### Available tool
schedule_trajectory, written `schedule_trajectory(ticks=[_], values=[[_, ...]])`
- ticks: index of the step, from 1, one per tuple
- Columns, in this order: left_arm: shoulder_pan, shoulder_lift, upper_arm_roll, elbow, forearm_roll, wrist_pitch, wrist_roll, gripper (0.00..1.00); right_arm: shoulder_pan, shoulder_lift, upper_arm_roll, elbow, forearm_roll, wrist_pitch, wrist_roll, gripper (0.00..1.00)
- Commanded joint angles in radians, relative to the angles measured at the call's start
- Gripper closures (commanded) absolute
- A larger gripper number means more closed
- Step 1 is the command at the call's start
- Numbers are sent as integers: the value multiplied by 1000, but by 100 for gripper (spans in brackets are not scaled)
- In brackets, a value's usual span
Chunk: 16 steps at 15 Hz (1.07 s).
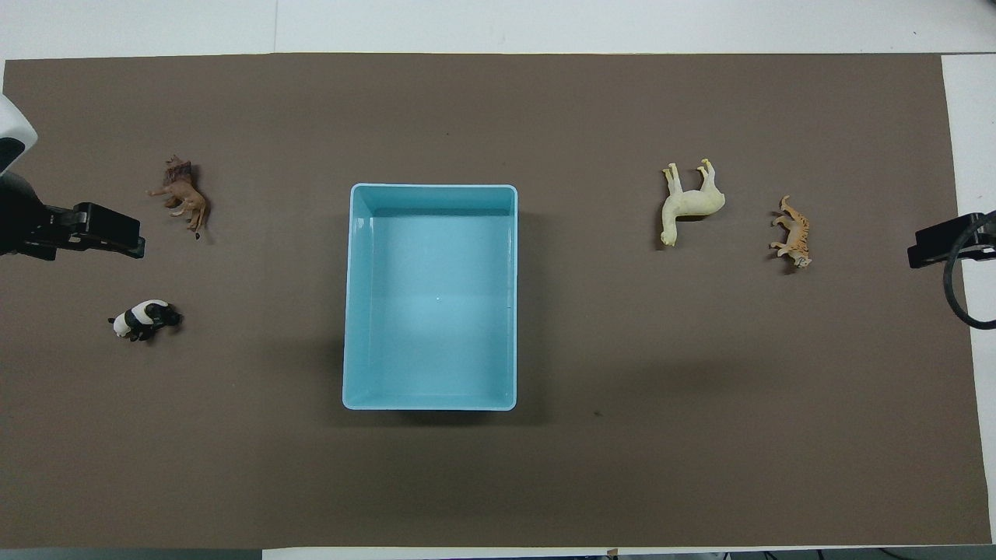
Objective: Put all toys into storage box
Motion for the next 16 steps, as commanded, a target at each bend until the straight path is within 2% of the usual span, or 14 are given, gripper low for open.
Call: schedule_trajectory(ticks=[1, 9, 10, 12, 14, 16], values=[[-15, 3, 16, 3, -4, 4, 10, 0, -15, -15, 8, -13, -10, -10, -23, 0], [-3, -6, 18, -8, -3, 19, -12, 0, -42, -15, 8, -13, -10, -4, -29, 0], [8, -11, 16, -20, -3, 39, -52, 0, -42, -13, 8, -12, -10, 6, -31, 0], [26, -16, 16, -86, -3, 167, -71, 0, -35, -22, 9, -39, -11, 26, -63, 0], [48, 57, 18, -101, 5, 252, -72, 0, -42, -62, 8, -131, -10, 123, -97, 0], [69, 122, 16, -97, 51, 344, -69, 0, -38, -58, 9, -194, -10, 253, -78, 0]])
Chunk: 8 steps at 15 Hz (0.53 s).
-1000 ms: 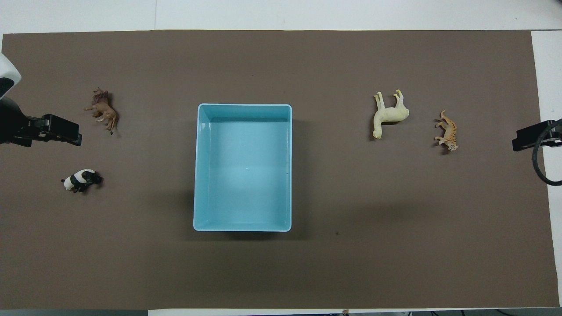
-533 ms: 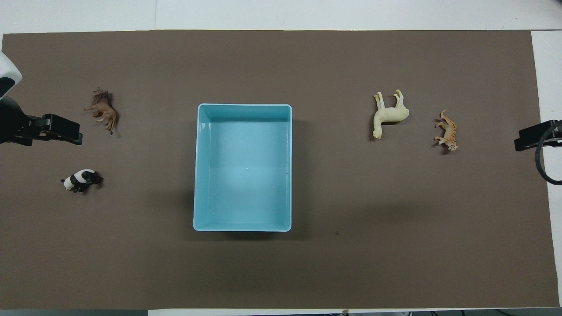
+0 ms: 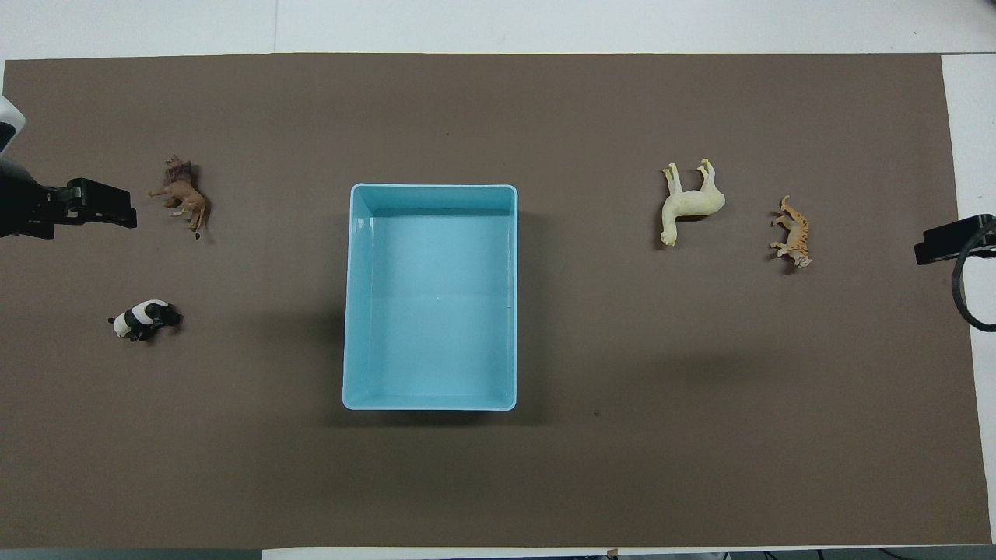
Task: Put all toys into storage box
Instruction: 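Reach the left gripper to the horse while the right gripper reaches the dog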
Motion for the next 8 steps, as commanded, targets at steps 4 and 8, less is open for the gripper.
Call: schedule_trajectory(ticks=[4, 8], values=[[75, 212, -3, -9, 37, 310, -18, 0, 21, 152, 10, -128, -5, 355, 57, 0], [49, 397, 1, 69, 38, 432, -237, 0, 13, 317, 9, -101, 7, 502, 62, 0]])
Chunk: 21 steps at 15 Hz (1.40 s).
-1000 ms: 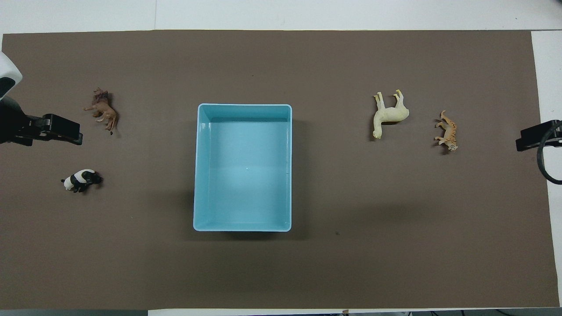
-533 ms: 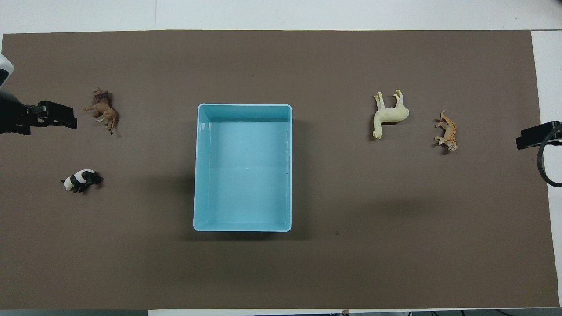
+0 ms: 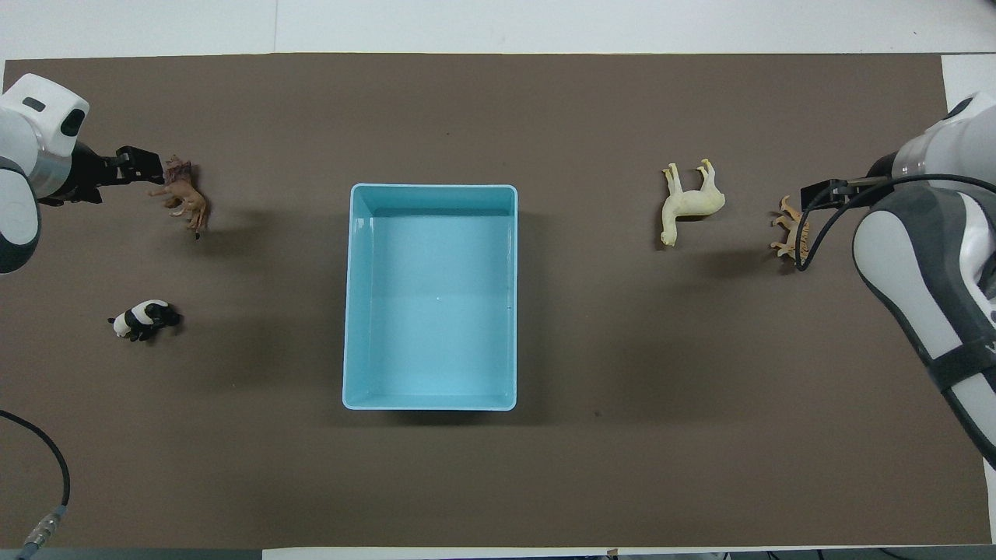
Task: Put all toys into storage box
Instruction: 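Reach the left gripper to the horse while the right gripper reaches the dog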
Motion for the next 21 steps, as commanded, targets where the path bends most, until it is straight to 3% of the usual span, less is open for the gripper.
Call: schedule_trajectory(ticks=[1, 6, 11, 17, 18, 19, 20, 21], values=[[-21, 104, 5, 80, 18, 44, -111, 0, -14, 65, 9, 55, 8, 11, 15, 0], [-20, 110, 9, 0, 36, 164, -134, 0, -12, 135, 9, 53, 11, 46, 53, 0], [-21, 74, 29, -124, 38, 176, -139, 0, -12, 105, 9, -49, 11, 48, 58, 0], [-32, 80, 29, -149, 38, 231, -224, 0, -29, 99, 9, -121, 11, 124, 52, 0], [-30, 81, 29, -147, 38, 232, -226, 8, -29, 99, 7, -128, 11, 124, 53, 0], [-29, 81, 29, -144, 38, 225, -228, 32, -31, 100, 7, -131, 11, 132, 50, 10], [-26, 81, 29, -140, 38, 218, -228, 57, -35, 100, 9, -146, 9, 162, 38, 39], [-24, 81, 29, -136, 38, 209, -226, 80, -35, 100, 9, -160, 9, 192, 20, 62]])
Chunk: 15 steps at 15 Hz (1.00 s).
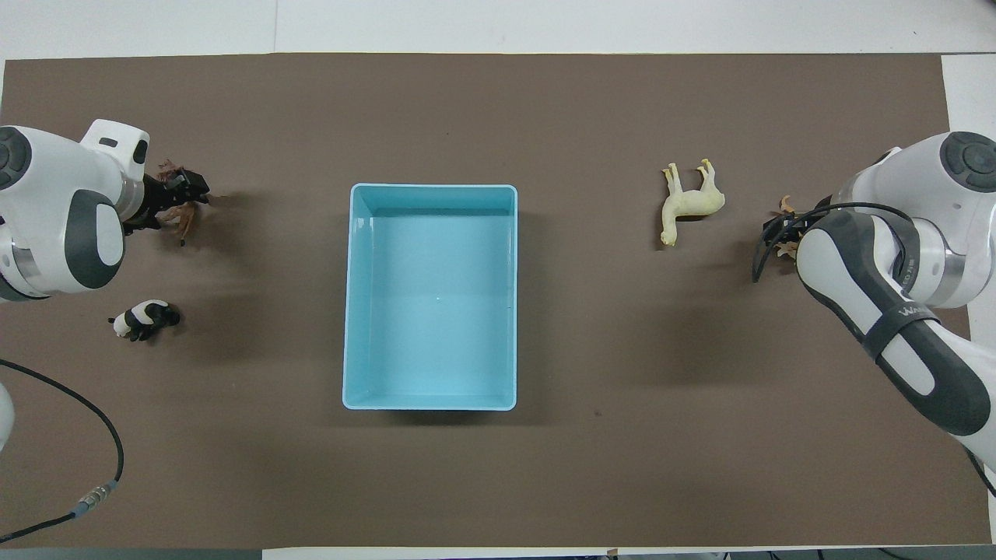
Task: Put all toys into storage box
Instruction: 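Grasp the horse with the left gripper while the right gripper grasps the dog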
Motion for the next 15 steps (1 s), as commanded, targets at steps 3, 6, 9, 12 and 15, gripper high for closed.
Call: schedule_trajectory(ticks=[3, 6, 9, 12, 15], values=[[-12, -22, 7, 23, 15, -60, -28, 100, -14, -29, 9, -60, 5, 74, -18, 100], [-22, -24, 1, 101, 10, -161, -107, 100, -11, -24, 8, -34, 5, 65, 5, 100], [-103, -102, -5, 126, -43, -291, -256, 100, -2, -23, 9, 82, 5, -39, 37, 100], [-243, -184, -7, 190, -103, -465, -506, 100, 28, -23, 11, 197, 6, -128, 148, 100], [-413, -203, -8, 233, -105, -525, -748, 100, 85, -12, 15, 288, 6, -194, 300, 100]])
